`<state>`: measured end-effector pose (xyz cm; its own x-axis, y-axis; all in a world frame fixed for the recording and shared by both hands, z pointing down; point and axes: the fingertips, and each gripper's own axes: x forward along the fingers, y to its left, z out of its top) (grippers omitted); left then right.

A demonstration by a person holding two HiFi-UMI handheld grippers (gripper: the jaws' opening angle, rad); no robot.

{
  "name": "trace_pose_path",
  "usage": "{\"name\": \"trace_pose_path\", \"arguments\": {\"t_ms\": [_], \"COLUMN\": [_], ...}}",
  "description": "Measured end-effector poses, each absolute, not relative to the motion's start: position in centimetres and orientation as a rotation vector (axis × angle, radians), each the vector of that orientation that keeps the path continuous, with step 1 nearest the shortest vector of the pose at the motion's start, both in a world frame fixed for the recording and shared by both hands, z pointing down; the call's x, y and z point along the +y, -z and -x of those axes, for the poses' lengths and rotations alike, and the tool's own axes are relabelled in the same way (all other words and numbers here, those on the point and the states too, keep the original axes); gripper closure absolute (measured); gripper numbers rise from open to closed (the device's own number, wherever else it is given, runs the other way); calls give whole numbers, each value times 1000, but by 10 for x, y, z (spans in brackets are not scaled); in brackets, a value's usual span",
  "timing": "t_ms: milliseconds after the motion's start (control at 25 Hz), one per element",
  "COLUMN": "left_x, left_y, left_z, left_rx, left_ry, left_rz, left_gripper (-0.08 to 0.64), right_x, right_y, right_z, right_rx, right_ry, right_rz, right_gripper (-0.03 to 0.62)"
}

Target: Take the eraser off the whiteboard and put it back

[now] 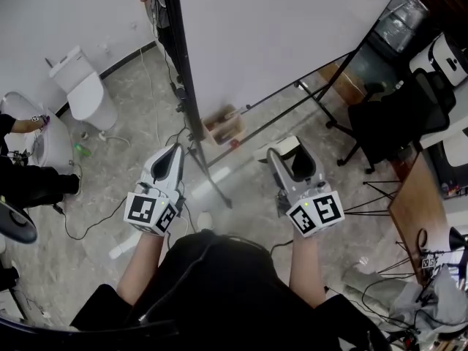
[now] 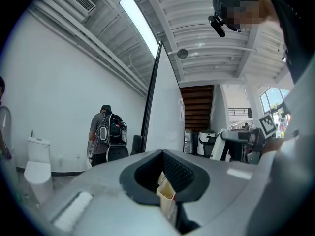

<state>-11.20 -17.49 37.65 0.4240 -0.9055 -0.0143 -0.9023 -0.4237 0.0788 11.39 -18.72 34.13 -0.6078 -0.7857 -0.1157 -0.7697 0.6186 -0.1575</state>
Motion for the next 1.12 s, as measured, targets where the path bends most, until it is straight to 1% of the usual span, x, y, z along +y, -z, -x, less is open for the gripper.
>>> {"name": "trace_pose_path", "arguments": {"t_ms": [1120], "left_x": [-173], "left_y": [-379], "left_z": [110], "left_rx": [-1632], "left_ry": [118], "left_rz": [-2591], "left_gripper": [555], "right_x": [-191], "right_y": [-350], "right_z": [-113], "right_rx": [2674], "right_ry": [161], "right_rz": [1294], "right_gripper": [313]}}
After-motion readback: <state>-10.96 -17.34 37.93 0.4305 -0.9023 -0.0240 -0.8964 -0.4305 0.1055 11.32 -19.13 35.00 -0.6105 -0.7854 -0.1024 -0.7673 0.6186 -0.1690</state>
